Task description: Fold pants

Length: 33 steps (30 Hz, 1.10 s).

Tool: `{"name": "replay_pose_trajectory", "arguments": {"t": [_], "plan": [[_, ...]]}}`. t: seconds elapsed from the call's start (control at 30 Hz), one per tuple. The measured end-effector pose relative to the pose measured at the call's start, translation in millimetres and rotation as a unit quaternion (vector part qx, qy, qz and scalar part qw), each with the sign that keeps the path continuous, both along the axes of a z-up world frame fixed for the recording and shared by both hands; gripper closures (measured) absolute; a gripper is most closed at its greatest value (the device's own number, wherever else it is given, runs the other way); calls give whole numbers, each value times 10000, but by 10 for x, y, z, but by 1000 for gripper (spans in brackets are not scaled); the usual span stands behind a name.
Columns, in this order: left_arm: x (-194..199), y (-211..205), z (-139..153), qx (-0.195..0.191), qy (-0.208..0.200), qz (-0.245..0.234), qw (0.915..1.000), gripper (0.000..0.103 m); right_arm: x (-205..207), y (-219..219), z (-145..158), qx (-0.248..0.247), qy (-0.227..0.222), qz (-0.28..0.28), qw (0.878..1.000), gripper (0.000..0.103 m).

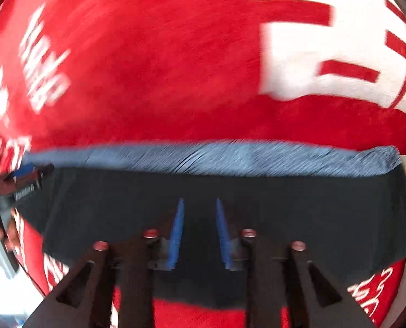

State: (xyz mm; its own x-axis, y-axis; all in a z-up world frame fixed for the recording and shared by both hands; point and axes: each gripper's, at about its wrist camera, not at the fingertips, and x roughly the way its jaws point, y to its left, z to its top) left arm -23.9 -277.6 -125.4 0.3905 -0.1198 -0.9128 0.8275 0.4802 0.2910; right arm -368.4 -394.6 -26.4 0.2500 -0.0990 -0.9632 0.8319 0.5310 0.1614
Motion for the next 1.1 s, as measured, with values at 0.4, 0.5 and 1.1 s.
{"name": "replay_pose_trajectory", "arguments": {"t": [0.4, 0.5, 1.1], "plan": [[512, 741, -25, 74, 252, 510, 9984, 32, 371, 1199, -8, 1792, -1743, -453, 9672, 56], [452, 787, -34, -113, 532, 469, 9974, 32, 700, 1472, -198, 2237, -2128, -512, 9498, 56], [-63, 628, -114, -221, 1032, -294, 9940, 32, 377, 1510, -583, 2731, -2431, -1766, 9139, 66]]}}
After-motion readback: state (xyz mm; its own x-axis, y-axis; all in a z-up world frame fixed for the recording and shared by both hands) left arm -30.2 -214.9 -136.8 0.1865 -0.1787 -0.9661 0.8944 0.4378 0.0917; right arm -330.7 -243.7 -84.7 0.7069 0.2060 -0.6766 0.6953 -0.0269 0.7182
